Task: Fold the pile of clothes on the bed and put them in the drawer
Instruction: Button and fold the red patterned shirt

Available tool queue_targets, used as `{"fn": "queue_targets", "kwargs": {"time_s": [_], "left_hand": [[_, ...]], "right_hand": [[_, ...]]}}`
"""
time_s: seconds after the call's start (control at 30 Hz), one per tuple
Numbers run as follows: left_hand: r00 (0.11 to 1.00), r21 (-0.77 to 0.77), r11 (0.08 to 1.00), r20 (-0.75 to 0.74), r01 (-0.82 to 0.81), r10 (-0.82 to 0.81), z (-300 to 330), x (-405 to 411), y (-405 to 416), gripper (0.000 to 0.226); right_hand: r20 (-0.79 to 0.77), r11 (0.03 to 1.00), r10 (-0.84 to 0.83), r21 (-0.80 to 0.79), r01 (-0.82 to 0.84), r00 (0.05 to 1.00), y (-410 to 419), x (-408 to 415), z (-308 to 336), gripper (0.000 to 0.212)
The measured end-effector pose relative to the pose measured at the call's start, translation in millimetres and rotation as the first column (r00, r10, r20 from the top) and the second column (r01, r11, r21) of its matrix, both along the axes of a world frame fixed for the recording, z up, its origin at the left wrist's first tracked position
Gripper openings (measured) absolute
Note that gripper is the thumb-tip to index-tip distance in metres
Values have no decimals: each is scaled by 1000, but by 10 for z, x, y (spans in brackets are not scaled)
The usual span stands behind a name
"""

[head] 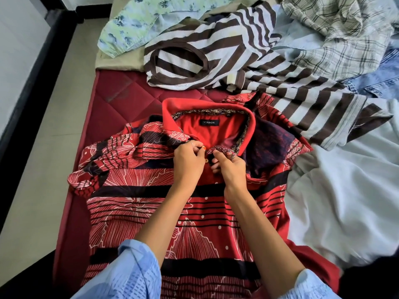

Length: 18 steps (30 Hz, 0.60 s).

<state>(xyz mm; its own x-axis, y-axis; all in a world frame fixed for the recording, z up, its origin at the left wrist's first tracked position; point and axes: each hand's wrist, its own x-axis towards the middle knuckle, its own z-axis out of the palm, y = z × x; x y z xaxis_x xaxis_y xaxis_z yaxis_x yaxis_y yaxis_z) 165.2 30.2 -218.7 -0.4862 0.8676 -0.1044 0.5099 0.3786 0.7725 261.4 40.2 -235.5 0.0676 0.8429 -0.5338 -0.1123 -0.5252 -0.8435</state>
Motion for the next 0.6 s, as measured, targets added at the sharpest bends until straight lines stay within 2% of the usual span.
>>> {"fn": "queue_targets", "kwargs": {"time_s": [0.13, 0.23, 0.33, 0.4, 0.6], "left_hand": [[1000, 5, 1000, -2, -7, 7, -9, 33, 44, 9], [997, 9, 1000, 67, -28, 27, 19, 2, 39, 9], [987, 42, 998, 156, -54, 47, 87, -25, 40, 10], [982, 55, 996, 180, -72, 61, 124, -54, 58, 10], [984, 75, 994, 163, -85, 72, 124, -98, 62, 11]], "right_hand": [[33, 1000, 24, -16, -24, 999, 27, -41, 62, 25], [74, 1000, 30, -1, -30, 997, 61, -106, 121, 21], [225, 992, 44, 108, -69, 973, 102, -196, 171, 26], [327, 975, 86, 168, -147, 941, 118, -251, 208, 21], [532, 923, 116, 254, -289, 839, 139, -272, 187, 17]]}}
